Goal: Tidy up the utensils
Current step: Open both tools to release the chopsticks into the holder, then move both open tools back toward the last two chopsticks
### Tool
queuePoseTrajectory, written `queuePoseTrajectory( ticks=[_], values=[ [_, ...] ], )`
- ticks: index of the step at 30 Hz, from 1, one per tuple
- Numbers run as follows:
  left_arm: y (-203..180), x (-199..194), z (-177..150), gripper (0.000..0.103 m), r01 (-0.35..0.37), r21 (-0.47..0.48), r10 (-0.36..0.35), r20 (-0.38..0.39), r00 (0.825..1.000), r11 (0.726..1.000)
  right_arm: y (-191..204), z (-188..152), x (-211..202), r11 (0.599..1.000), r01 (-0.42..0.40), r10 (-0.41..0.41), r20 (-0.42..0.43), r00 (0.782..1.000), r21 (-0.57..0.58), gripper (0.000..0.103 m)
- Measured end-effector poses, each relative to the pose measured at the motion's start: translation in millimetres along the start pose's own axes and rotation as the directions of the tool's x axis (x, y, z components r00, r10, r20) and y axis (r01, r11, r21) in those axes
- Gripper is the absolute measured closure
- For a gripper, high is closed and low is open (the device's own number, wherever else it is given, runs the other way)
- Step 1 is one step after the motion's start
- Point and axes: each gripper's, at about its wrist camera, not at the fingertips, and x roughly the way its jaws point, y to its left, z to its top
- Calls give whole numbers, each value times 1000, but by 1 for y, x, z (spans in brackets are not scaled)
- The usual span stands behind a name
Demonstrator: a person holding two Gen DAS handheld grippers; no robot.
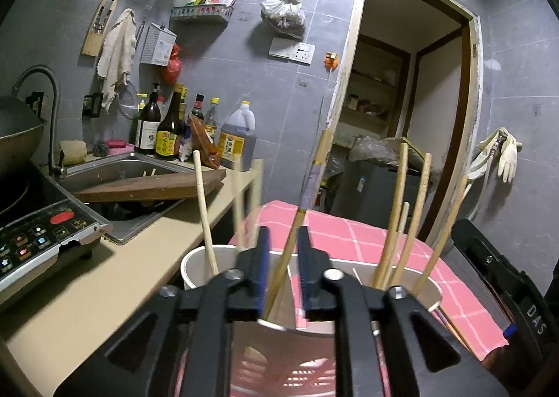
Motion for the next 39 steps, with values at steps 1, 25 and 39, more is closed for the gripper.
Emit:
queuePoseTrajectory(
  ticks=[1, 25, 39],
  values=[
    [-1, -1, 1, 77, 3, 0, -3, 1, 1000, 1000, -1, 1, -4, 1000, 2, -2, 8, 1000, 0, 60],
    [-75, -30, -3, 16, 126, 47, -126, 3, 992, 991, -59, 40, -91, 976, 201, -204, -34, 978, -84, 0],
    [-154, -1, -46, 9, 217, 122, -193, -181, 964, 968, -114, 42, -119, 918, 343, -379, -189, 906, -199, 0]
  ],
)
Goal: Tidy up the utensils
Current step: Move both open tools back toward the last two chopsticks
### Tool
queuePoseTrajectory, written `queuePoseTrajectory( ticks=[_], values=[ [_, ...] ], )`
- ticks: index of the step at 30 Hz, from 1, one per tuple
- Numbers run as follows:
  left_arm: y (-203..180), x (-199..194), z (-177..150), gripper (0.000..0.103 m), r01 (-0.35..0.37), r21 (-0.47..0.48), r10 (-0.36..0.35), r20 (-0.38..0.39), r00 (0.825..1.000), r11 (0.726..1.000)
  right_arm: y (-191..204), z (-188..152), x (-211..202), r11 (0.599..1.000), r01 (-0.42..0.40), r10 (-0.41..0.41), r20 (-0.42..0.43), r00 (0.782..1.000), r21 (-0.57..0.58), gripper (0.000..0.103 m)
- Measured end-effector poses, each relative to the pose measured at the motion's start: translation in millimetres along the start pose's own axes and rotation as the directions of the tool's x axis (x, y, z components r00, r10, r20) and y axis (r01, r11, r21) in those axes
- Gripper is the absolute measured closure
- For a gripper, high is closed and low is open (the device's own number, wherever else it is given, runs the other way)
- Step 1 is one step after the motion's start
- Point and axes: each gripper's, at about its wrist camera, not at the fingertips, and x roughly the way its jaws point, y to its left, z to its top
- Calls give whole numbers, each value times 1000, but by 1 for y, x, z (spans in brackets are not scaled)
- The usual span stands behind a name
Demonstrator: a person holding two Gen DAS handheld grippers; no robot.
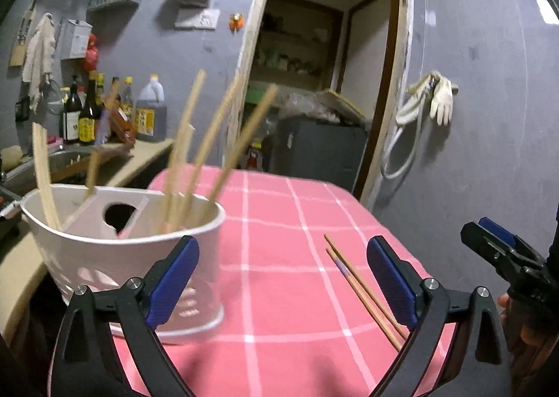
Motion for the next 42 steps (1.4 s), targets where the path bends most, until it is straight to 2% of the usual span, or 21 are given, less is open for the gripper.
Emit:
queuePoseTrajectory(
  ticks=[7, 13, 15, 23, 29, 32, 36, 40, 42],
  values=[
    [-24, 27, -17, 9, 7, 18, -5, -105, 994, 1000, -20, -19, 17, 1000, 15, -18, -151, 988, -19, 0],
    [-28, 52, -30, 9, -5, 13, 8, -225, 974, 1000, -26, -36, 38, 999, -14, 1, -295, 955, -42, 0],
    [-26, 58, -32, 9, -24, 6, 25, -257, 966, 1000, -26, -42, 46, 998, -27, 8, -337, 941, -52, 3],
    [-18, 77, -39, 9, -32, -25, 21, -366, 930, 999, -22, -57, 74, 994, -94, 57, -485, 873, -52, 39],
    [-18, 85, -38, 10, -9, -32, -5, -410, 912, 999, -17, -63, 93, 987, -150, 93, -557, 825, -58, 53],
    [-17, 90, -38, 13, 2, -45, -21, -429, 903, 999, -16, -61, 99, 985, -160, 96, -566, 819, -65, 60],
    [-17, 99, -37, 28, 26, -65, -53, -461, 886, 998, -21, -58, 106, 985, -162, 102, -568, 817, -57, 71],
    [-21, 108, -36, 35, 47, -78, -79, -479, 874, 996, -30, -56, 111, 988, -151, 101, -566, 818, -43, 91],
    [-24, 112, -33, 40, 68, -85, -101, -480, 871, 994, -36, -56, 112, 989, -145, 103, -566, 818, -30, 95]
  ],
)
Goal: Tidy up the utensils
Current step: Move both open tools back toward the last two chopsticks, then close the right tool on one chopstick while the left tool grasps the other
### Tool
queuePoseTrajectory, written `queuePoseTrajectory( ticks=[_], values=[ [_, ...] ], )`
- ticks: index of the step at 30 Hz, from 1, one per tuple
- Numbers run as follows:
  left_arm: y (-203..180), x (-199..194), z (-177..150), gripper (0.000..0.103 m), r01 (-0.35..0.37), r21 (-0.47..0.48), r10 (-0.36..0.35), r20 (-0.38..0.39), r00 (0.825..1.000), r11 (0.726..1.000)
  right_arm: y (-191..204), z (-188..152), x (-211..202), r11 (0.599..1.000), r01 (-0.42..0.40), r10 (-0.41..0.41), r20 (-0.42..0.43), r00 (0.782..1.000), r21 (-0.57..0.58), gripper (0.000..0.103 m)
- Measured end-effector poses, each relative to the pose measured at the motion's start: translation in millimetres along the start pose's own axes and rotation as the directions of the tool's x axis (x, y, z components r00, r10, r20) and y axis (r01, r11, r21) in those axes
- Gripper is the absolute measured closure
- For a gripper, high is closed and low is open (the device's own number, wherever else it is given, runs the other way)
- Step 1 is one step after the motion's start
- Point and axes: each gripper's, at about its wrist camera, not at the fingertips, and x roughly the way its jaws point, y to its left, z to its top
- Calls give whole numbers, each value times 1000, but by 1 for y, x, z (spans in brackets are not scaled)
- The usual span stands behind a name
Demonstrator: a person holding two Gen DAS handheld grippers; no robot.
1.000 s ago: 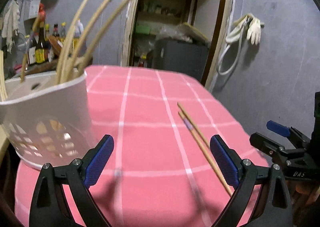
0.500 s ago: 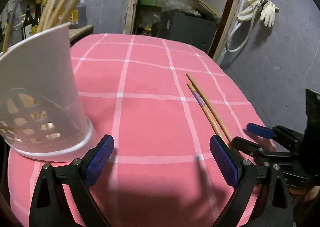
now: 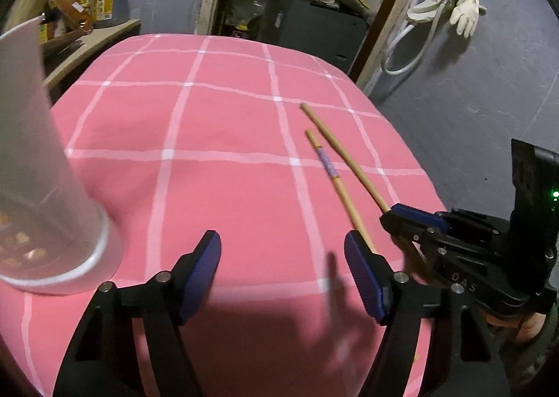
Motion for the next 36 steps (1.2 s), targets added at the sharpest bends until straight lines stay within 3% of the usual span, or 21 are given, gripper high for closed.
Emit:
queuePoseTrajectory(
  ticks=[9, 18, 24, 26, 29, 36],
  values=[
    [-21, 25, 16, 64, 82, 41, -79, -70, 994, 996, -25, 1, -5, 999, 48, -48, -3, 999, 16, 98],
    [-38, 47, 23, 91, 125, 71, -113, -151, 982, 990, -35, 26, 13, 1000, 7, -9, -92, 996, -20, 94],
    [-32, 51, 27, 97, 129, 26, -123, -178, 976, 991, -32, 41, 27, 999, 15, -20, -152, 988, -35, 88],
    [-31, 50, 28, 98, 124, 16, -119, -181, 976, 992, -28, 42, 27, 999, 27, -33, -160, 987, -43, 96],
    [-31, 46, 26, 98, 117, 20, -111, -184, 977, 993, -28, 39, 24, 1000, 21, -23, -158, 987, -16, 98],
    [-34, 28, 22, 98, 112, 48, -104, -138, 985, 993, -37, 21, -4, 986, -64, 70, -35, 997, 156, 98]
  ],
)
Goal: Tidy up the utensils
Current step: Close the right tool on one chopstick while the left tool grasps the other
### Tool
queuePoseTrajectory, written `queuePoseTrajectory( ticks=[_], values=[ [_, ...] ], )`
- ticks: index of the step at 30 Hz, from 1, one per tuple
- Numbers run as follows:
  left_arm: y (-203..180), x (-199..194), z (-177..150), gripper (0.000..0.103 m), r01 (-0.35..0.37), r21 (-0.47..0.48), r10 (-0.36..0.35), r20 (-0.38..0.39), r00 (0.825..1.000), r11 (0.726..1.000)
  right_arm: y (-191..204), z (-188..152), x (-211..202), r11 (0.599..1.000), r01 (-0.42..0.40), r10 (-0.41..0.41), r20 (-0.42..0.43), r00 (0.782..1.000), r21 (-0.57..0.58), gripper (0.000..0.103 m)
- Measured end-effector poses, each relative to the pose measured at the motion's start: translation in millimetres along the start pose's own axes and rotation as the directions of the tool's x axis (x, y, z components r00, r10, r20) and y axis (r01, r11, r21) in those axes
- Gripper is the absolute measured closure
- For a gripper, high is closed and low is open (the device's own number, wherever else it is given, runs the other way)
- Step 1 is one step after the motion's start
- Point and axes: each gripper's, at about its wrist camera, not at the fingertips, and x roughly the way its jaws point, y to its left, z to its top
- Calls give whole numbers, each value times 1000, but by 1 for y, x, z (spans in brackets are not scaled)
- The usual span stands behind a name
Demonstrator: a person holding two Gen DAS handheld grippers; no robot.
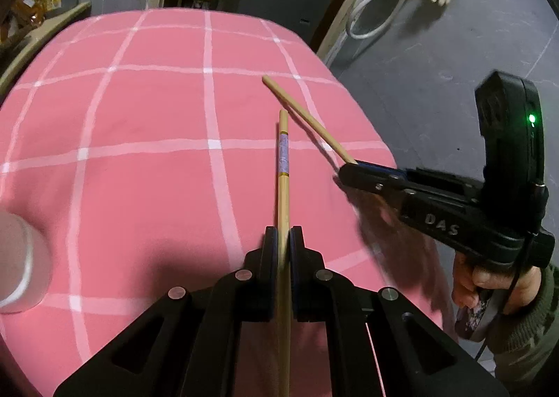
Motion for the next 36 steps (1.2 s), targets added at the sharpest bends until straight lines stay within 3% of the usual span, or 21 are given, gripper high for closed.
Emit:
queuePoseTrajectory(
  ticks=[6, 10, 15, 21, 24, 26, 31, 36],
  values=[
    [0, -32, -16, 98, -37, 28, 33, 139, 990, 999, 11, -22, -27, 991, -109, 98, 137, 986, 77, 98],
    [4, -49, -24, 98, -35, 22, 30, 194, 980, 999, 23, -29, -30, 985, -151, 137, 155, 978, 88, 98],
    [12, -52, -30, 98, -64, -5, 64, 170, 983, 998, 36, -40, -24, 998, -63, 60, 80, 995, 30, 98],
    [21, -50, -43, 98, -109, -62, 115, 103, 988, 992, 47, -49, -14, 999, 0, -1, -6, 1000, -36, 96],
    [27, -48, -45, 98, -122, -80, 128, 78, 989, 989, 52, -45, -10, 997, 18, -21, -39, 999, -75, 88],
    [30, -46, -44, 98, -126, -86, 132, 67, 989, 988, 56, -40, -7, 994, 28, -34, -55, 998, -102, 76],
    [35, -38, -43, 98, -131, -97, 135, 30, 990, 987, 58, -23, 11, 986, 62, -80, -108, 991, -155, 78],
    [38, -32, -43, 98, -132, -94, 133, 0, 991, 987, 53, -10, 20, 990, 58, -75, -135, 988, -131, 97]
  ],
)
